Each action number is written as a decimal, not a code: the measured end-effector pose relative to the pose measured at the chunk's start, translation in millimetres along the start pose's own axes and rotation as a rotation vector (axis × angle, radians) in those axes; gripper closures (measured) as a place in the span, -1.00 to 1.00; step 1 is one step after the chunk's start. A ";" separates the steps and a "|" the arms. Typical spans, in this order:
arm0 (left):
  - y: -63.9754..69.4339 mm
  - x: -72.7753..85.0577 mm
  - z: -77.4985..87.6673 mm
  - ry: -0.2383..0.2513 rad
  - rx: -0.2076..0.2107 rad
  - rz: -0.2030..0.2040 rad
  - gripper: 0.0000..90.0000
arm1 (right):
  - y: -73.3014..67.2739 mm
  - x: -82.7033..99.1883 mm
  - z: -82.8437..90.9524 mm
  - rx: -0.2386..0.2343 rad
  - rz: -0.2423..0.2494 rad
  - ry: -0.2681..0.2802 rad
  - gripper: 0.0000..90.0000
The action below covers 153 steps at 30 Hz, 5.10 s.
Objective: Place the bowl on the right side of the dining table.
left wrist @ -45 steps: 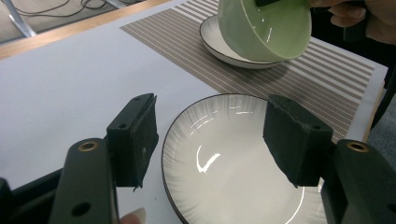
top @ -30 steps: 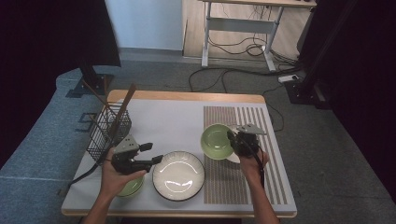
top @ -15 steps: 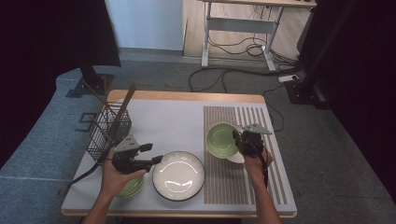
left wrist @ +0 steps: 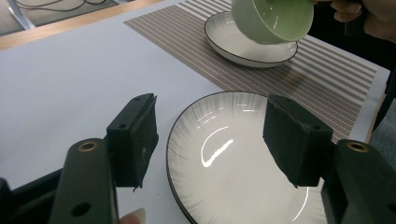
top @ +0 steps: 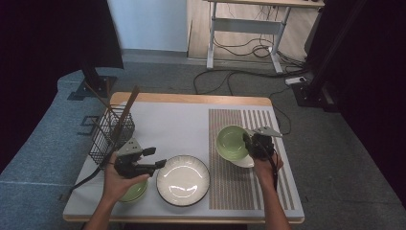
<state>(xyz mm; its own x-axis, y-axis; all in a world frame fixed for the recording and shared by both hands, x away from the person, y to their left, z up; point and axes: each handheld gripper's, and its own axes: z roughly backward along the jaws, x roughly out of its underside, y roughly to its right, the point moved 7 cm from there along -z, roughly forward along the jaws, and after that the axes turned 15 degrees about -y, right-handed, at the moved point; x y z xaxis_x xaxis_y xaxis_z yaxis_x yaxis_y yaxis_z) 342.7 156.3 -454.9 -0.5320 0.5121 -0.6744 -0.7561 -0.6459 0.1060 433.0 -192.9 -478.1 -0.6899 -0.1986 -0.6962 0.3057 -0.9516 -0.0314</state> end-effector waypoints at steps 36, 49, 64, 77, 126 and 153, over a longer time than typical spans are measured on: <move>0.0 1.0 -0.8 -0.009 0.004 -0.001 -0.22 | 31.8 9.3 -8.4 0.050 -0.045 -0.037 0.88; 1.3 0.6 0.2 -0.004 0.020 0.000 -0.22 | 38.2 15.8 -15.7 0.060 -0.053 -0.065 0.88; 2.2 0.6 -0.5 -0.004 0.039 0.000 -0.22 | 41.7 22.6 -24.1 0.067 -0.057 -0.113 0.88; 3.1 1.0 -2.3 -0.011 0.047 -0.001 -0.22 | 46.9 27.7 -30.1 0.077 -0.072 -0.145 0.87; 4.7 7.0 -12.9 -0.057 0.039 -0.001 -0.22 | 58.3 24.9 -53.8 -0.009 -0.182 -0.175 0.86; 4.0 8.1 -13.0 -0.062 0.035 0.002 -0.22 | 58.1 27.5 -58.6 -0.028 -0.209 -0.198 0.84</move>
<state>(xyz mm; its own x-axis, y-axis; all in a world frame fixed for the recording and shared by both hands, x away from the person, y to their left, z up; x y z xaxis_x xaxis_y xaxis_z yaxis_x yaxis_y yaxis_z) 340.3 150.5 -469.4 -0.5549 0.5457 -0.6280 -0.7676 -0.6268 0.1336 470.2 -240.0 -541.1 -0.8538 -0.0437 -0.5187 0.1595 -0.9705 -0.1807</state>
